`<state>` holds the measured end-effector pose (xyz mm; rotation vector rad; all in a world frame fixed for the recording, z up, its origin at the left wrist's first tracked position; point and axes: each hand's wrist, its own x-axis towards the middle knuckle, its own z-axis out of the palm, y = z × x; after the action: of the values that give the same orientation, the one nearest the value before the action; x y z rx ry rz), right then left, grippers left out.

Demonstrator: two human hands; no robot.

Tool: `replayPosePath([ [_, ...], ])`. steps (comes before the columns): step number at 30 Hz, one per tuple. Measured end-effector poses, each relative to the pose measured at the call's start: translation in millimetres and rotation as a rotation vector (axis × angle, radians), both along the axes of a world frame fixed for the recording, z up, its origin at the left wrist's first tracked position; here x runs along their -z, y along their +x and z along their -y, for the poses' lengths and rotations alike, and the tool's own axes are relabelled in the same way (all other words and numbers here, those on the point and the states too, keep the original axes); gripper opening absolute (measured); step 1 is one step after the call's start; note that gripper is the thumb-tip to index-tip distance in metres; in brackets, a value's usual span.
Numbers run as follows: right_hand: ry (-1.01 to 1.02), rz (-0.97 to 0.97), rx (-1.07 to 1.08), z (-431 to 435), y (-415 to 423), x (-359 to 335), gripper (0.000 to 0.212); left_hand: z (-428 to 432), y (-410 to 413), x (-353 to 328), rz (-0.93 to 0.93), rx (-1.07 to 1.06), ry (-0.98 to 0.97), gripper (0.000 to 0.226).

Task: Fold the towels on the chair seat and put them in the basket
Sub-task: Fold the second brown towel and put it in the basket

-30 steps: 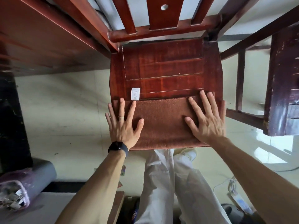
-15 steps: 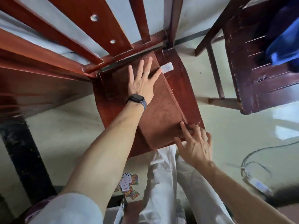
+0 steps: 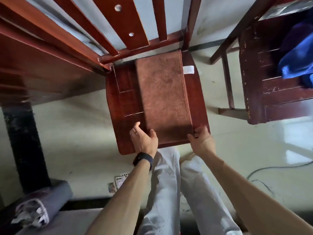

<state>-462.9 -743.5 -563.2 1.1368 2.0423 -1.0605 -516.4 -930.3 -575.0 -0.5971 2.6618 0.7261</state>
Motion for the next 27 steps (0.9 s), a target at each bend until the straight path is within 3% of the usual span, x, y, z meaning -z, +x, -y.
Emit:
replayPosePath([
  [4,-0.031,0.14,-0.026,-6,-7,1,0.036,4,13,-6,0.217,-0.204,0.0,0.035],
  [7,-0.034,0.146,0.002,-7,-8,-4,0.034,13,13,1,0.286,-0.17,0.075,0.024],
  [10,-0.039,0.103,0.093,-4,-5,-7,0.024,25,11,2,0.301,-0.145,0.167,0.021],
  [13,-0.137,0.031,0.249,0,3,-13,0.016,32,14,-10,0.399,-0.24,0.389,0.02],
  [18,-0.234,-0.024,0.433,6,26,-39,0.017,46,31,-36,0.39,-0.254,0.441,0.027],
  [24,-0.277,0.021,0.411,21,67,-73,0.014,65,66,-74,0.51,-0.234,0.561,0.013],
  [27,-0.318,0.041,0.356,27,78,-88,0.025,75,71,-94,0.644,-0.204,0.69,0.015],
])
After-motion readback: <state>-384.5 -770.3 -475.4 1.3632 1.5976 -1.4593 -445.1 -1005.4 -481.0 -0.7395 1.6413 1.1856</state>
